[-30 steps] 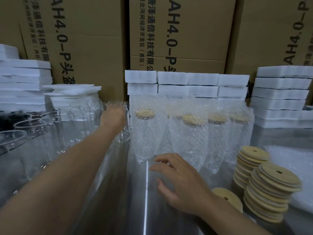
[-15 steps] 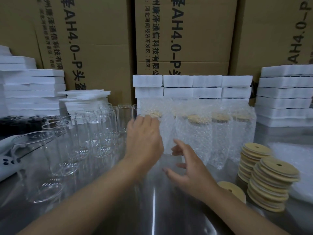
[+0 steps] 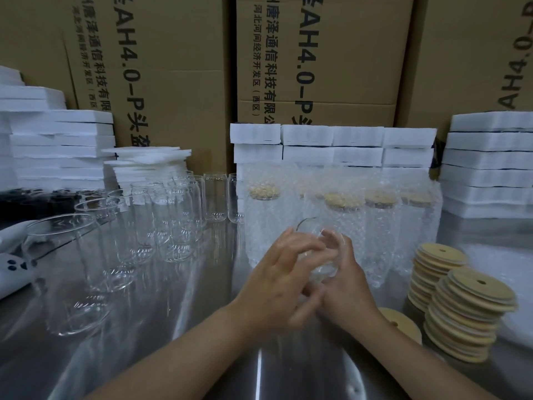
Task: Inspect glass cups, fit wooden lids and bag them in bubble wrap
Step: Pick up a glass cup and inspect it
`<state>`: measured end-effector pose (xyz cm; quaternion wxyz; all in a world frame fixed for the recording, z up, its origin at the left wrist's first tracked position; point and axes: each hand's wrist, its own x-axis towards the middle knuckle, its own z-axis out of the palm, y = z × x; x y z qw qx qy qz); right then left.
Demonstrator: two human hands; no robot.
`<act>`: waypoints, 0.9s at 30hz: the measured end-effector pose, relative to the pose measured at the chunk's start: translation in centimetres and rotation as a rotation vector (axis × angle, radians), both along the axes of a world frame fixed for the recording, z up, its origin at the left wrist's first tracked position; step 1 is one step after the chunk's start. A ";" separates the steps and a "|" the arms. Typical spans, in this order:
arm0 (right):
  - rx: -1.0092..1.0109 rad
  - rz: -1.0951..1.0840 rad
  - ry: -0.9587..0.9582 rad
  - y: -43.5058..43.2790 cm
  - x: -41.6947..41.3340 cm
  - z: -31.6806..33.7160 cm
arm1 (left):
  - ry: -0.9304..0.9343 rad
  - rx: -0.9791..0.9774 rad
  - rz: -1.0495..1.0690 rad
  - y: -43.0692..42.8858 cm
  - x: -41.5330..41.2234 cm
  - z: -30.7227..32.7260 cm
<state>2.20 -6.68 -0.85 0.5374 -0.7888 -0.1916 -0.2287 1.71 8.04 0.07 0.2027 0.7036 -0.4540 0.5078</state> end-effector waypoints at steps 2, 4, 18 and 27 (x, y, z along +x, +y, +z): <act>0.082 -0.023 -0.022 0.0 0.0 0.2 | 0.060 -0.072 -0.038 0.5 0.4 -0.8; 0.206 -0.023 -0.031 0.0 0.0 0.4 | 0.201 -0.100 -0.013 0.6 0.6 -1.6; 0.180 0.148 -0.005 0.7 -1.6 0.7 | 0.790 -0.298 0.030 1.3 3.2 -3.3; 0.091 0.127 0.030 0.5 -2.0 0.6 | 0.806 -0.285 0.079 1.7 3.9 -3.4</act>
